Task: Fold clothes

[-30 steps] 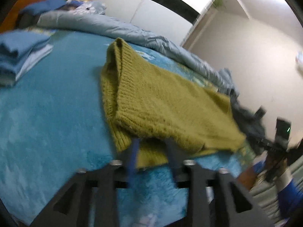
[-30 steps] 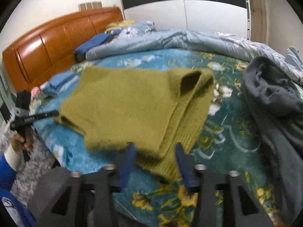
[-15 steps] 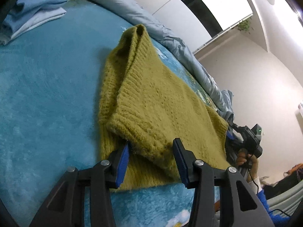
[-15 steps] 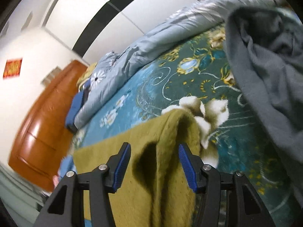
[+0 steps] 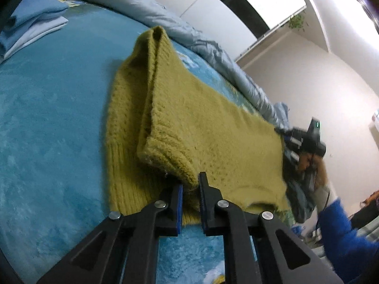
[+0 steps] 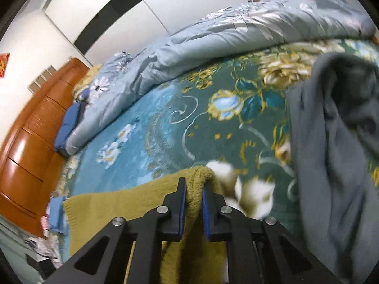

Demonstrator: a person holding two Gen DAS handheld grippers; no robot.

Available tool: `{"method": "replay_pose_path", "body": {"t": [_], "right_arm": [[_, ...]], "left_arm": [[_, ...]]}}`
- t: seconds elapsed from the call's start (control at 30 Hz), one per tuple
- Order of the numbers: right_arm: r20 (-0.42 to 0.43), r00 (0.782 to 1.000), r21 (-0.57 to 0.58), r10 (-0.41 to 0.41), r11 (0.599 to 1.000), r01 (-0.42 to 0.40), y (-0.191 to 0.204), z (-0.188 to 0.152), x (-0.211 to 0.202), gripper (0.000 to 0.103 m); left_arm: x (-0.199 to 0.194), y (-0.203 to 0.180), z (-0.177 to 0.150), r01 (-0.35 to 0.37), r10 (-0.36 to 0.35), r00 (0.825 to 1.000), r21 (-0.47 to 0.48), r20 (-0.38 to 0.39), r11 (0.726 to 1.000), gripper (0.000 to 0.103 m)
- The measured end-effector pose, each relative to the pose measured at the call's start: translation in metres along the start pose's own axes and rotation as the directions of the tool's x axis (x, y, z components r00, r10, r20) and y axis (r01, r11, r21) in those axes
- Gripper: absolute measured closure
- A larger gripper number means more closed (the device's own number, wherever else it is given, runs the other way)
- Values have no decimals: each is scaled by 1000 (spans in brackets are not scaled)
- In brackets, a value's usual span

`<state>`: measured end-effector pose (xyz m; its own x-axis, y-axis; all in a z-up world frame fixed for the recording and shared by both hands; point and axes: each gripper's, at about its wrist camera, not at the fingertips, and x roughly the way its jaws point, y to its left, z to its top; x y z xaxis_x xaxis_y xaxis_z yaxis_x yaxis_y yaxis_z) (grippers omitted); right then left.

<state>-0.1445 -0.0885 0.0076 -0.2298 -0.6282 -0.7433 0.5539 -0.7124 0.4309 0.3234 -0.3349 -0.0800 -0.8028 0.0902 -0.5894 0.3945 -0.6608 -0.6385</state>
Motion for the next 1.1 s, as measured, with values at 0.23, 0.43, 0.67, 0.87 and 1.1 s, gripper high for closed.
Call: {"method": "replay_pose_path", "body": {"t": [0.23,0.43,0.67,0.87,1.1], "right_arm": [[-57,997,30,-58,998,59,-15,-7,33,90],[-44,997,-22,-60,998,59,-3,-7,19,86],[14,997,-101,-69,992,71,16,-27,-22,40],[-39,999,-134,-21,991,15,6,-103,-65,35],[-100,993,-9,60,998,-61,-12,-154,-68,35]], "left_arm": [[4,-3,-3,-15,15,1000,21,-10,1000,91],[7,-13,1,-50,51,999,82,-9,995,90],[-12,-15,0,-131,131,991,137,6,982,63],[-42,-25,7,-211,200,977,160,80,964,50],[17,-91,22,-86,87,996,239,3,967,45]]}}
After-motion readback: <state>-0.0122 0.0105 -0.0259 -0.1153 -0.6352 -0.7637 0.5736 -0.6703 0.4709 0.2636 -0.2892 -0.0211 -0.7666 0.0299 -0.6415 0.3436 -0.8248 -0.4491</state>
